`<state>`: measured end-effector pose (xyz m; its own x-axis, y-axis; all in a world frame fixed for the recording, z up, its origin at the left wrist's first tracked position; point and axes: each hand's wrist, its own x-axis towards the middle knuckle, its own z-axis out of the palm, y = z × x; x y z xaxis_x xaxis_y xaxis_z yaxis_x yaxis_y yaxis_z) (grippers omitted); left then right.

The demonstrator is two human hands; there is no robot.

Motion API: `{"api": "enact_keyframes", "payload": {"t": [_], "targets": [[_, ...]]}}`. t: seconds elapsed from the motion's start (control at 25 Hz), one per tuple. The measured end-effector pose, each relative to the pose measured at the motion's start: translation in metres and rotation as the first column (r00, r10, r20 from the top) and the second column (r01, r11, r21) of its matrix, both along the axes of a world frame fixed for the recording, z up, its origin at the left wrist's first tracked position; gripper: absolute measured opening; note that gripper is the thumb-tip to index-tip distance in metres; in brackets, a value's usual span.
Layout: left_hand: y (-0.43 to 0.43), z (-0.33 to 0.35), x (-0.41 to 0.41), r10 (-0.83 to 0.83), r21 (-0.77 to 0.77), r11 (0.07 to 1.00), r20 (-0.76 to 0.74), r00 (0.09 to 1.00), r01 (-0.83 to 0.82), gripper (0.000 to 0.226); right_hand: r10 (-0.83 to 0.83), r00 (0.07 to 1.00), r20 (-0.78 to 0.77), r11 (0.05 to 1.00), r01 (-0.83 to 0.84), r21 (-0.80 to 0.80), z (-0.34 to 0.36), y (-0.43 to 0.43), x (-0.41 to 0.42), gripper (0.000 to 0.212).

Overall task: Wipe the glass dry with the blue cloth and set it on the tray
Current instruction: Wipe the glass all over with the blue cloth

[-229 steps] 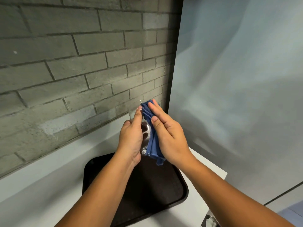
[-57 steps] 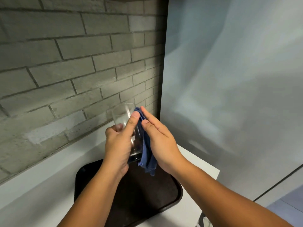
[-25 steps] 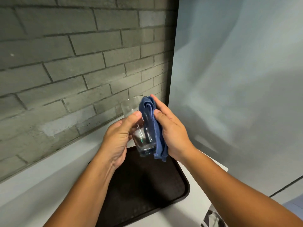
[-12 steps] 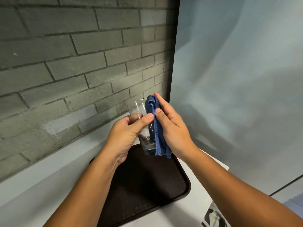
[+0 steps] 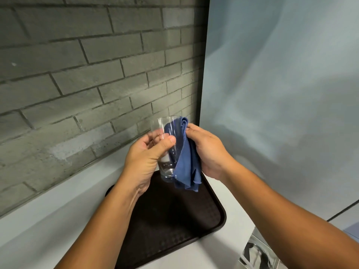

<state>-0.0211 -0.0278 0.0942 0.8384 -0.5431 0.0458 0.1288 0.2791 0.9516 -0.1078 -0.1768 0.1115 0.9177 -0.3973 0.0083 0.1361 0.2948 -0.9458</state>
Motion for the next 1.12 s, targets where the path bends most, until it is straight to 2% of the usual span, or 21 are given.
{"api": "enact_keyframes", "payload": {"t": [0.08,0.2,0.32,0.44,0.48,0.56,0.64,0.72,0.8,0.88,0.96,1.0,1.04,1.12], "targets": [[-0.003,-0.001,-0.004,0.024,0.025,0.999,0.044,0.999,-0.025,0.063,-0.044,0.997,0.063,0.999,0.044,0.007,0.000,-0.007,0.003,0.038],[-0.014,-0.002,-0.006,0.130,0.022,0.991,0.103,0.986,-0.133,0.045,-0.011,0.990,0.138,0.999,0.006,0.039,-0.007,-0.002,0.002,0.038],[-0.016,-0.003,-0.010,0.201,-0.028,0.980,0.221,0.955,-0.199,0.054,-0.051,0.997,0.050,0.994,0.046,0.097,-0.018,0.005,-0.001,0.032],[-0.014,-0.009,-0.024,0.161,-0.044,0.987,0.378,0.912,-0.156,0.066,-0.004,0.993,-0.120,0.942,0.044,0.333,-0.018,0.006,0.001,0.035],[-0.015,-0.011,-0.026,0.142,-0.021,0.989,0.409,0.901,-0.147,0.067,0.033,0.988,-0.149,0.909,0.032,0.415,-0.019,0.007,0.000,0.037],[-0.015,-0.015,-0.020,0.172,0.025,0.980,0.409,0.896,-0.199,0.064,0.050,0.987,-0.155,0.881,0.030,0.473,-0.022,0.015,-0.003,0.041],[-0.014,-0.017,-0.007,0.237,0.044,0.965,0.289,0.927,-0.260,0.051,-0.049,0.986,-0.159,0.926,0.104,0.363,-0.027,0.025,-0.003,0.034],[-0.012,-0.021,0.001,0.243,0.029,0.967,0.179,0.953,-0.251,0.049,-0.221,0.959,-0.178,0.967,0.239,0.085,-0.026,0.031,-0.002,0.031],[-0.011,-0.026,0.004,0.220,-0.009,0.976,0.047,0.974,-0.220,0.035,-0.278,0.954,-0.111,0.950,0.256,-0.180,-0.020,0.033,-0.007,0.032],[-0.009,-0.026,0.006,0.182,-0.039,0.982,-0.081,0.980,-0.186,0.024,-0.236,0.968,0.084,0.832,0.246,-0.497,-0.018,0.034,-0.017,0.038],[-0.008,-0.028,0.007,0.126,-0.046,0.990,-0.163,0.978,-0.136,0.023,-0.084,0.977,0.194,0.597,0.205,-0.775,-0.017,0.030,-0.022,0.045],[-0.008,-0.030,0.006,0.099,-0.044,0.993,-0.184,0.978,-0.109,0.019,-0.022,0.981,0.191,0.522,0.174,-0.835,-0.015,0.027,-0.019,0.047],[-0.007,-0.033,0.004,0.083,-0.028,0.996,-0.193,0.978,-0.090,0.014,-0.012,0.987,0.162,0.517,0.144,-0.844,-0.012,0.025,-0.016,0.048],[-0.008,-0.039,0.002,0.084,0.017,0.996,-0.191,0.978,-0.082,0.007,-0.042,0.996,0.085,0.622,0.092,-0.778,-0.009,0.023,-0.013,0.050]]}}
